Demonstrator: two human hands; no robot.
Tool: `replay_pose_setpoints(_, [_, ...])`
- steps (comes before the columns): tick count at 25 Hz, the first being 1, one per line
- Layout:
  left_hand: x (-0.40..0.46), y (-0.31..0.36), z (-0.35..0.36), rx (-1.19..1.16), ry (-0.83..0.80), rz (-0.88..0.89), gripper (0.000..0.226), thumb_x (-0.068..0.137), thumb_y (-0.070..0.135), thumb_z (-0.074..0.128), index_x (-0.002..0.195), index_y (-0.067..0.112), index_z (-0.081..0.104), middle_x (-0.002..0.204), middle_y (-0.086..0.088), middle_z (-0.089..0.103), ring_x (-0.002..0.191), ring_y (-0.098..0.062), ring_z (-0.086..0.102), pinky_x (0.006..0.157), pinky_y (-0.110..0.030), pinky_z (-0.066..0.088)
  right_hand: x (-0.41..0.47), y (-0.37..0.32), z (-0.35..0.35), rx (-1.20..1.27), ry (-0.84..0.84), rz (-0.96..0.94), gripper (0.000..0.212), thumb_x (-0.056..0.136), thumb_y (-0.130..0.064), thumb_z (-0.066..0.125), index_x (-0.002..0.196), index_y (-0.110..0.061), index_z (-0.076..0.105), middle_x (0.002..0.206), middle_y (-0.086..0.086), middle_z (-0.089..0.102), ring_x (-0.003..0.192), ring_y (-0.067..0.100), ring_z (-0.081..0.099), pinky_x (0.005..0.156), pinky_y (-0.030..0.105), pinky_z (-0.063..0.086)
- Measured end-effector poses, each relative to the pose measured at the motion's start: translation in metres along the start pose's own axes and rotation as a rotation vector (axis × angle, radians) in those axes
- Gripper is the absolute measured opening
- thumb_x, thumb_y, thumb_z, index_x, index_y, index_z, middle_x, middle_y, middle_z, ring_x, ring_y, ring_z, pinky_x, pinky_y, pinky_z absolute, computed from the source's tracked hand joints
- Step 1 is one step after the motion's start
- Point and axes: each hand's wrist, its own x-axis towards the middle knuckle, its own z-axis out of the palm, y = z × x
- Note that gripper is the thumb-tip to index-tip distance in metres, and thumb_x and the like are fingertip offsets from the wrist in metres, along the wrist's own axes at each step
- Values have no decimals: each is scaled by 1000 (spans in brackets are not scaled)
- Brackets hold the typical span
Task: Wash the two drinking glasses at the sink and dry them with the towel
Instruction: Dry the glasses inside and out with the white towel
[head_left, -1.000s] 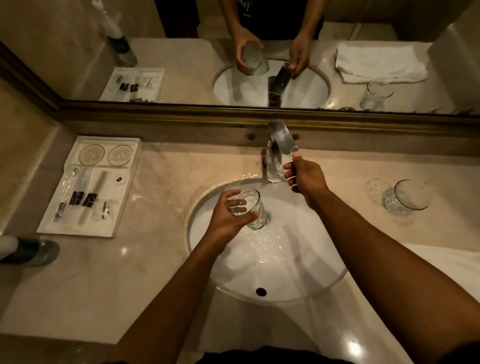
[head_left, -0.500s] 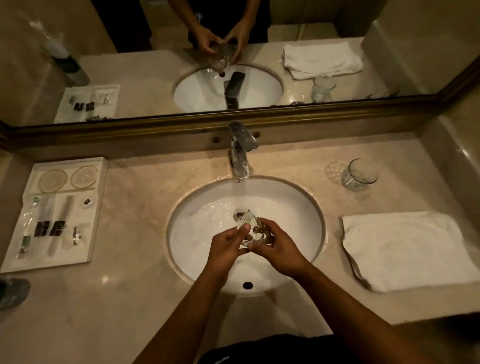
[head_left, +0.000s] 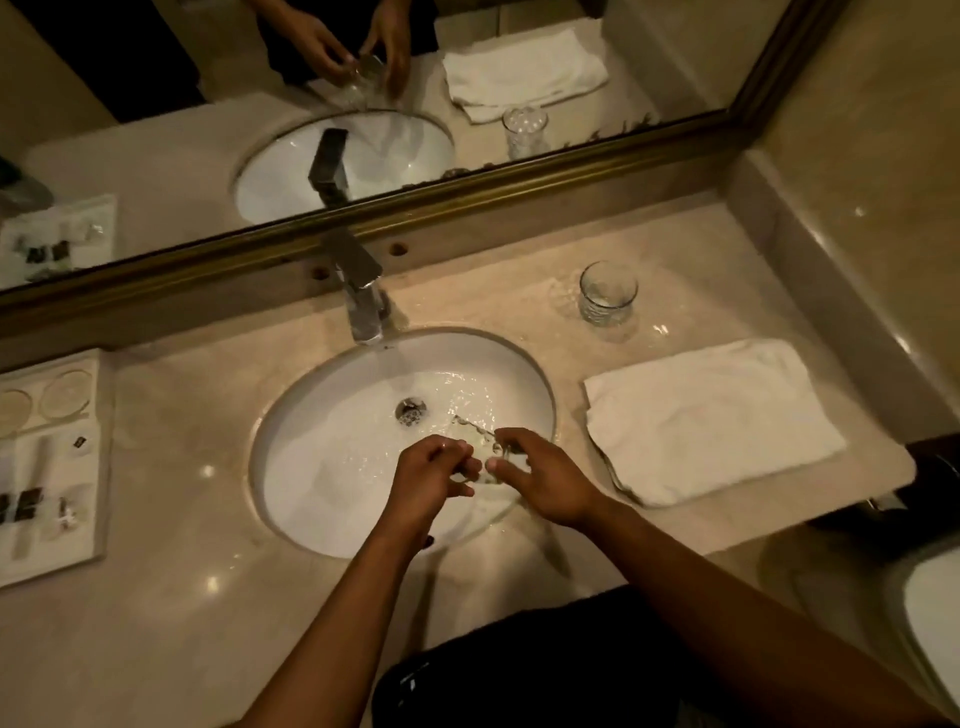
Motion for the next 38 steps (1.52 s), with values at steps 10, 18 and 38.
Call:
replay_pose_setpoints(10, [-31,-9,113,-120,105,-146,14,100,11,57,92,4,66,79,-13,69,69,-23,62,65,-34,50,-65,154,-99,-876,57,134,93,75,-47,69,153,-15,30,157,15,31,147,39,22,116,59,20])
replay_pose_setpoints(18, [-44,-14,157,-112,110,-235,13,97,13,51,90,9,61,79,-12,65,62,-18,58,58,-31,36,-63,173,-137,-525,283,9,50,89,-50,46,124,-21,67,128,6,64,120,31,54,93,41,41])
replay_pose_setpoints(38, [-86,88,186,242,-426,578,14,98,11,56,99,7,70,84,3,75,85,-14,72,82,-39,60,-94,-2,-203,716,37,-199,69,76,-41,80,136,-15,57,126,6,70,113,19,67,92,31,53])
